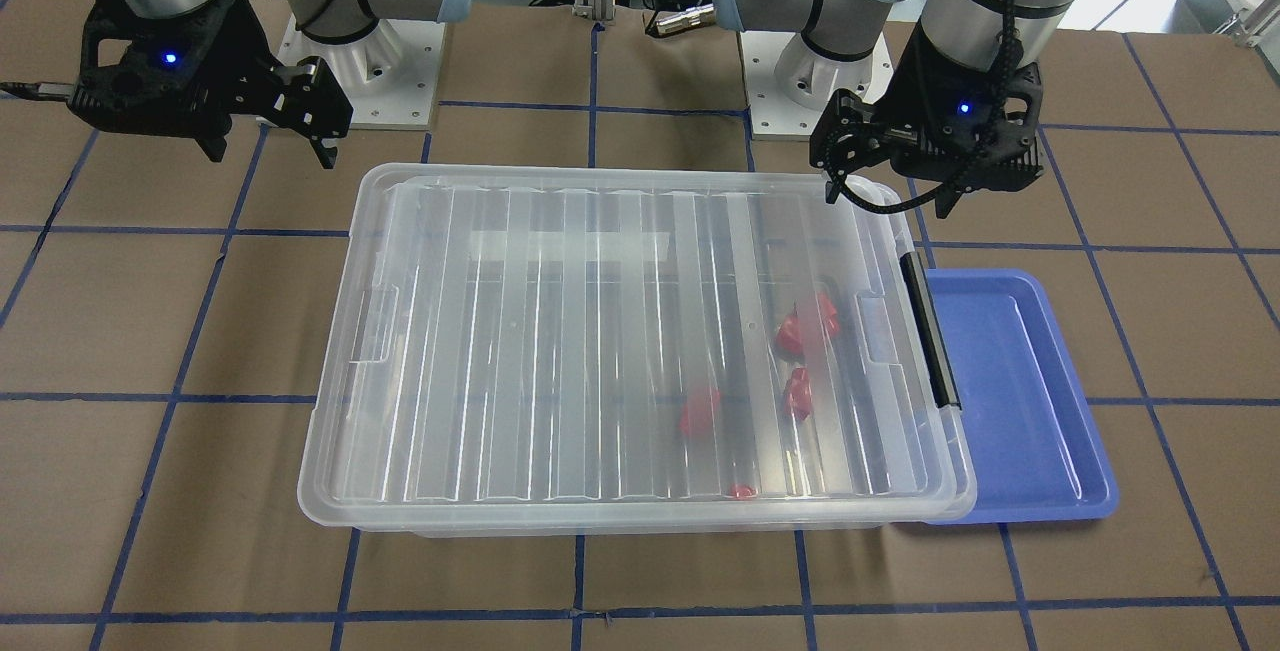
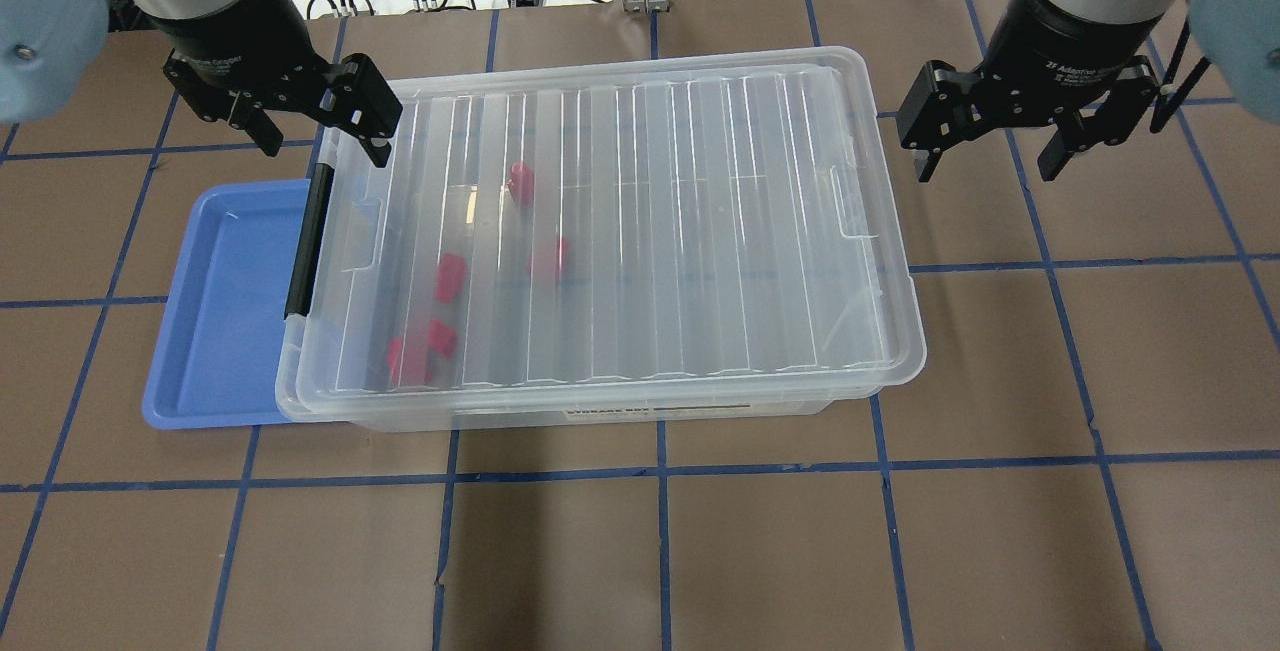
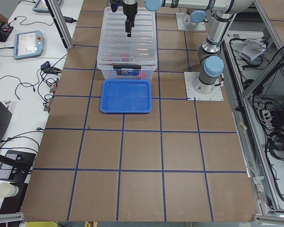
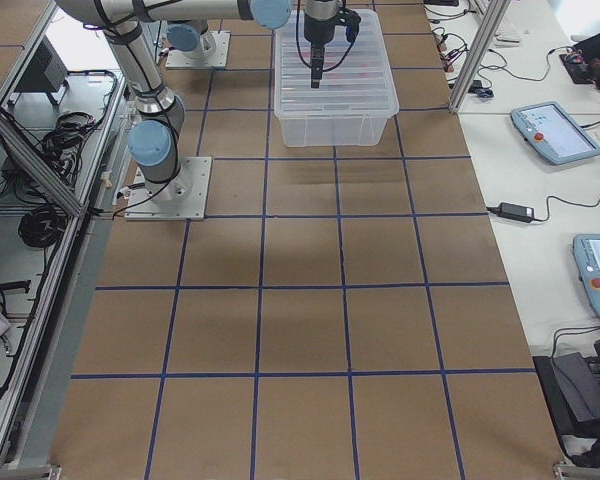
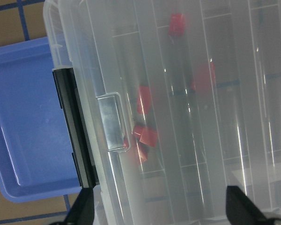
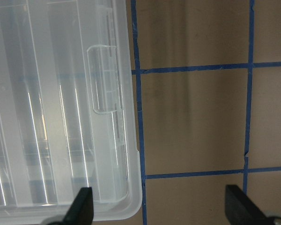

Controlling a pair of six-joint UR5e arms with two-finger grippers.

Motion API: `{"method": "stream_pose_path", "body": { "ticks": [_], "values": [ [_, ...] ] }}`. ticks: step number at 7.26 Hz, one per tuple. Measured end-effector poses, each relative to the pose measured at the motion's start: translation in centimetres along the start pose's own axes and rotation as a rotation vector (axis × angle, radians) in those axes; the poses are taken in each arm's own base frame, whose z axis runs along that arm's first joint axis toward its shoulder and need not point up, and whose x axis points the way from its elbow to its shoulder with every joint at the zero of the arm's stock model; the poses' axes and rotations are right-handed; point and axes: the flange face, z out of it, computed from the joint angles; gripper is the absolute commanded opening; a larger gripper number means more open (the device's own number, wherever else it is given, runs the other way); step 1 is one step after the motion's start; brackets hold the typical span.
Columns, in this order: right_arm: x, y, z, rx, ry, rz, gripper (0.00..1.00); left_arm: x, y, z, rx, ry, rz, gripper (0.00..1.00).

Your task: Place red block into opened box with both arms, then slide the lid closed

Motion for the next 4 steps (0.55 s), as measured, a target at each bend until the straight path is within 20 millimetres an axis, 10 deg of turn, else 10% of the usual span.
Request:
{"method": "stream_pose_path", "body": {
  "ticks": [4],
  "values": [
    [-0.11,0.02,-0.04,0.002,0.003,-0.004,1.0,-0.02,-0.28,0.18,-0.006,0.0,0.003,1.0]
  ]
}}
